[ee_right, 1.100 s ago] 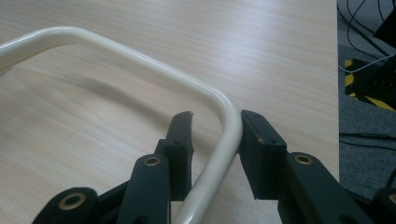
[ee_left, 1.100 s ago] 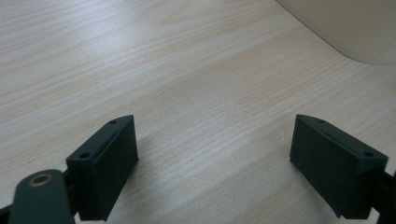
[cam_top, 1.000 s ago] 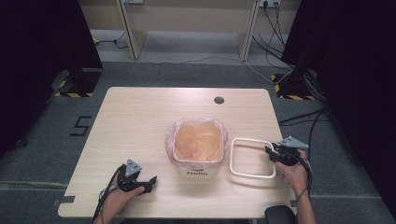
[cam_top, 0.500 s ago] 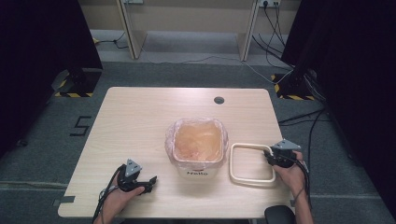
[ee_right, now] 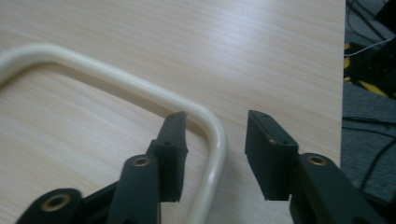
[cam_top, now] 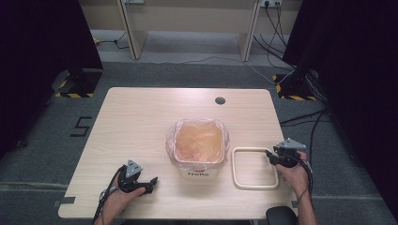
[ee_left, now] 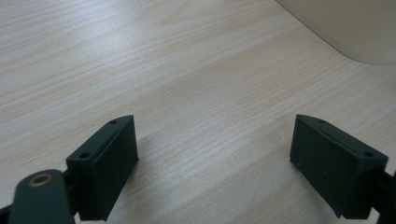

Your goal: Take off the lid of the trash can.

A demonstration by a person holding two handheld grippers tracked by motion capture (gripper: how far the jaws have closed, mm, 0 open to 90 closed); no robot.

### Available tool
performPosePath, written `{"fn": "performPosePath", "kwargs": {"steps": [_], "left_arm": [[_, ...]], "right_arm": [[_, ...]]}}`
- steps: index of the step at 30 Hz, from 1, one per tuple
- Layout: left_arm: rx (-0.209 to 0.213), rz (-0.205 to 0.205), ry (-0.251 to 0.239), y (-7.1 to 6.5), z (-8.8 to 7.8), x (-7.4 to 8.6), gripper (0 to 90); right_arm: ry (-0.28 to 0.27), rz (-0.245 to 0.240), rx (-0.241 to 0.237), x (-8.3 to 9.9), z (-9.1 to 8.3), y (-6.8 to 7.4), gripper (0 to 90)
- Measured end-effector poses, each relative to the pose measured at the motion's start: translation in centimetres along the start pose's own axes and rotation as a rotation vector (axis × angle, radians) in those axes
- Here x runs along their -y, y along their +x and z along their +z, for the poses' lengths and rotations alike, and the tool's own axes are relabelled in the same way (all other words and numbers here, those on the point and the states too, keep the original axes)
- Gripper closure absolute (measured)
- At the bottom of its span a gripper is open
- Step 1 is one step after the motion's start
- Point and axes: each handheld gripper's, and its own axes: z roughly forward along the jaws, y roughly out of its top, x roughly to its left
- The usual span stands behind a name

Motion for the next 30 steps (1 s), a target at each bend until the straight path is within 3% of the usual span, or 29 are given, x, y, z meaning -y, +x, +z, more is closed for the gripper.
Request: {"fn": "performPosePath", "kwargs": {"steps": [2,12,30], "left_arm": [[0.000,0.001,0.001,0.0,0.0,0.0,14.1],[0.000,0.001,0.001,0.0,0.0,0.0,14.1],[0.000,0.001,0.001,0.0,0.0,0.0,14.1]], "right_arm": [[-0.017,0.036,-0.032,-0.2,-0.2,0.0,52.1],[-0.115,0.158,-0.091,-1.8,-1.3,0.5,36.9],[-0.252,0.128,-0.186,-5.6,-4.2,3.7,34.0]]}}
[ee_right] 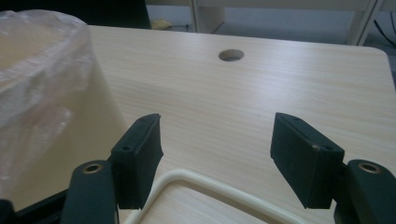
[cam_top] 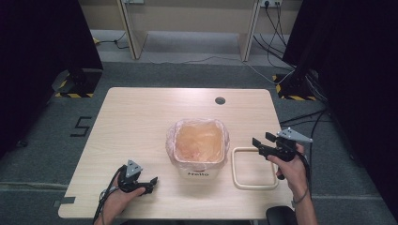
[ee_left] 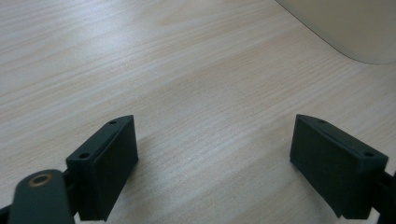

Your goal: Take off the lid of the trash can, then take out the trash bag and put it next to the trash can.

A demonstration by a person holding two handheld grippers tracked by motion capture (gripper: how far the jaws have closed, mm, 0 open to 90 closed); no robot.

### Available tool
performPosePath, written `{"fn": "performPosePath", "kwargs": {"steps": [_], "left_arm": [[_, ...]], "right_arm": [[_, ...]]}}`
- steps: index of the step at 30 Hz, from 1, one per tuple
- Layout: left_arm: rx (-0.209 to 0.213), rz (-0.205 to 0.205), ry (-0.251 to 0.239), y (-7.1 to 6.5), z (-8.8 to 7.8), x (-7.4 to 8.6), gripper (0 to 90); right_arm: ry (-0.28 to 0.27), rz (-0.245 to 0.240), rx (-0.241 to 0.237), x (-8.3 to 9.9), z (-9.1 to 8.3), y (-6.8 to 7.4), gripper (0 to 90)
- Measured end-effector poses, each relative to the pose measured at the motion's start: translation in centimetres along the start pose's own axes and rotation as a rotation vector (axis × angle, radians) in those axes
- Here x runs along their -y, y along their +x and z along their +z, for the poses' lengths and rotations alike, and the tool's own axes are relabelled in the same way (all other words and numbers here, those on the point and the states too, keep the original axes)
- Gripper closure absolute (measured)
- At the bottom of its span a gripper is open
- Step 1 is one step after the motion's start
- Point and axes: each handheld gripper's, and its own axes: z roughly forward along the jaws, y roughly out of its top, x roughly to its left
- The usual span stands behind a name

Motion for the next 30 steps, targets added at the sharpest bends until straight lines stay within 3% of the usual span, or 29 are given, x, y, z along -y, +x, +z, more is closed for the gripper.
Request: {"fn": "performPosePath", "kwargs": {"steps": [4,18,30], "left_arm": [[0.000,0.000,0.000,0.0,0.0,0.0,14.1],[0.000,0.000,0.000,0.0,0.0,0.0,14.1],[0.000,0.000,0.000,0.0,0.0,0.0,14.1]], "right_arm": [[-0.018,-0.010,-0.040,-0.7,0.2,1.2,33.7],[-0.042,-0.039,-0.113,-2.6,0.9,3.8,32.7],[-0.039,-0.054,-0.137,-3.2,1.2,4.6,32.0]]}}
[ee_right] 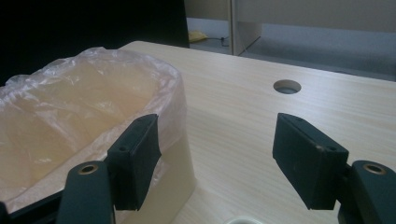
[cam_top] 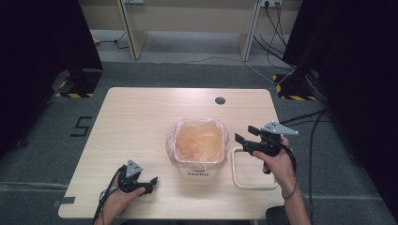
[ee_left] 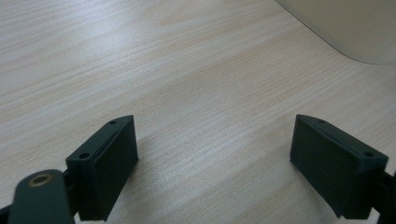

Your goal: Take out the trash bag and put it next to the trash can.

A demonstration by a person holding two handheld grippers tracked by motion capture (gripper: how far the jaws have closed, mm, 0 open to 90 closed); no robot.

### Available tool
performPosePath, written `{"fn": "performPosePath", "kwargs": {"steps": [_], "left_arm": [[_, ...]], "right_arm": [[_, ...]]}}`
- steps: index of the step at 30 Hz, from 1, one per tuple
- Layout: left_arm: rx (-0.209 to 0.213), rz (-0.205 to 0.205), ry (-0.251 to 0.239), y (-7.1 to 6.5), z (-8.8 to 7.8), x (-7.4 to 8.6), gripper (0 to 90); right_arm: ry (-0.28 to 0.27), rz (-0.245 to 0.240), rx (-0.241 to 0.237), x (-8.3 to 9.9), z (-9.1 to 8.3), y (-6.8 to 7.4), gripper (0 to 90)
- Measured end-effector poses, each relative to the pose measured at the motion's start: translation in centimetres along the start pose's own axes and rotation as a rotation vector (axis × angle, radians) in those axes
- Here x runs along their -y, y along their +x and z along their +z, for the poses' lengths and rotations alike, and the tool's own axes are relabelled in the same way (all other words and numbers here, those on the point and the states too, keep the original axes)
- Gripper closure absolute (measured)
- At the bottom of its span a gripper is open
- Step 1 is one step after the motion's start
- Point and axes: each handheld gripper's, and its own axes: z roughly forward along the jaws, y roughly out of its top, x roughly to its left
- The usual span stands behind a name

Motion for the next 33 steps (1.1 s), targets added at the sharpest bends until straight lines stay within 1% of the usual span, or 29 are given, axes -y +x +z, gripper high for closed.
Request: {"fn": "performPosePath", "kwargs": {"steps": [2,8,13,14,19,20,21,23,26,27,30,31,32,33], "left_arm": [[0.000,0.000,0.000,0.0,0.0,0.0,14.1],[0.001,0.000,-0.001,0.0,0.0,0.0,14.1],[0.000,0.000,-0.002,0.0,0.0,0.0,14.1],[0.000,0.000,-0.002,0.0,0.0,0.0,14.1],[0.000,0.000,-0.002,0.0,0.0,0.0,14.1],[0.000,0.000,-0.001,0.0,0.0,0.0,14.1],[0.000,0.000,-0.001,0.0,0.0,0.0,14.1],[0.000,0.000,-0.002,0.0,0.0,0.0,14.1],[0.000,0.000,-0.002,0.0,0.0,0.0,14.1],[0.000,0.000,-0.002,0.0,0.0,0.0,14.1],[0.000,0.000,-0.002,0.0,0.0,0.0,14.1],[0.000,0.000,-0.002,0.0,0.0,0.0,14.1],[0.000,0.000,-0.002,0.0,0.0,0.0,14.1],[0.000,0.000,-0.002,0.0,0.0,0.0,14.1]], "right_arm": [[-0.001,0.000,-0.002,-0.1,0.0,0.1,31.9],[-0.010,-0.024,-0.020,-0.8,0.5,0.6,31.9],[-0.010,-0.028,-0.035,-1.1,1.0,1.0,31.9],[-0.012,-0.020,-0.040,-1.3,1.1,1.1,31.9],[-0.023,-0.021,-0.038,-2.1,1.4,1.3,31.9],[-0.026,-0.023,-0.041,-2.5,1.8,1.5,31.9],[-0.026,-0.023,-0.041,-2.5,1.8,1.5,31.9],[-0.020,-0.020,-0.045,-2.8,2.5,1.8,32.1],[-0.009,-0.031,-0.046,-2.9,3.4,2.1,32.2],[-0.009,-0.031,-0.046,-2.9,3.4,2.1,32.2],[0.008,-0.023,-0.045,-3.0,4.8,2.1,34.1],[0.008,-0.023,-0.045,-3.0,4.8,2.1,34.1],[0.018,-0.025,-0.051,-3.1,5.6,2.2,38.2],[0.020,-0.031,-0.061,-3.1,6.0,2.1,41.6]]}}
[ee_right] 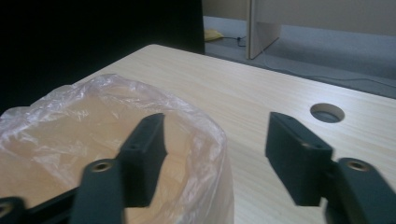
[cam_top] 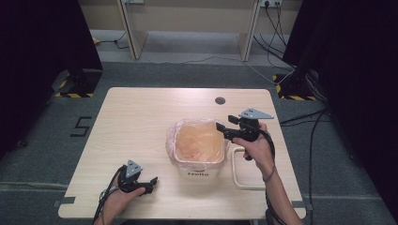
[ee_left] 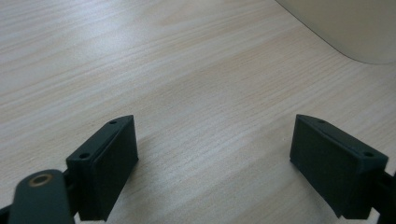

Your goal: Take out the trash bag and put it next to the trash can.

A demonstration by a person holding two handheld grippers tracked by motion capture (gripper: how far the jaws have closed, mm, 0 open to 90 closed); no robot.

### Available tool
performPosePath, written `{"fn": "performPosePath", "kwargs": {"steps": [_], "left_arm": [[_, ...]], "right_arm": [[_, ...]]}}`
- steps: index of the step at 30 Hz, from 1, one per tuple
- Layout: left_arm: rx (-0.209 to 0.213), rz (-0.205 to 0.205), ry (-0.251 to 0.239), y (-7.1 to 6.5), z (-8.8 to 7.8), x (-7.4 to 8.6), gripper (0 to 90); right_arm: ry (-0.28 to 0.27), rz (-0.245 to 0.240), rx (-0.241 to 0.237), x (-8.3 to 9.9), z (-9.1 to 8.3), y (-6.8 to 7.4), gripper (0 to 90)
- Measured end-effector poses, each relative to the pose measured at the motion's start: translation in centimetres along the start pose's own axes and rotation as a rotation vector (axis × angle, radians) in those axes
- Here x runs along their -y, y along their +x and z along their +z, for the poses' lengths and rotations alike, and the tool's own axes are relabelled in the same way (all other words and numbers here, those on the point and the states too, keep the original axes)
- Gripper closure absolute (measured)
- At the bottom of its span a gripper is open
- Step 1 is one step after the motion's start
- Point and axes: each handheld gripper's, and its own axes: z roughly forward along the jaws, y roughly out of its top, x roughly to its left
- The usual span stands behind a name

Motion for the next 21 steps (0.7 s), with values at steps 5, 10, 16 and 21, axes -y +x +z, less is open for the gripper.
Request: {"fn": "performPosePath", "kwargs": {"steps": [5,10,16,21], "left_arm": [[0.000,0.000,0.000,0.0,0.0,0.0,14.1],[0.000,0.000,0.000,0.0,0.0,0.0,14.1],[0.001,0.000,-0.001,0.0,0.0,0.0,14.1],[0.001,0.000,-0.001,0.0,0.0,0.0,14.1]], "right_arm": [[0.018,-0.017,-0.025,0.7,1.5,0.0,54.9],[0.023,-0.045,-0.011,1.1,1.8,0.1,64.9],[0.001,-0.075,0.001,1.1,1.8,0.3,72.5],[-0.029,-0.112,0.023,0.8,1.5,0.6,77.5]]}}
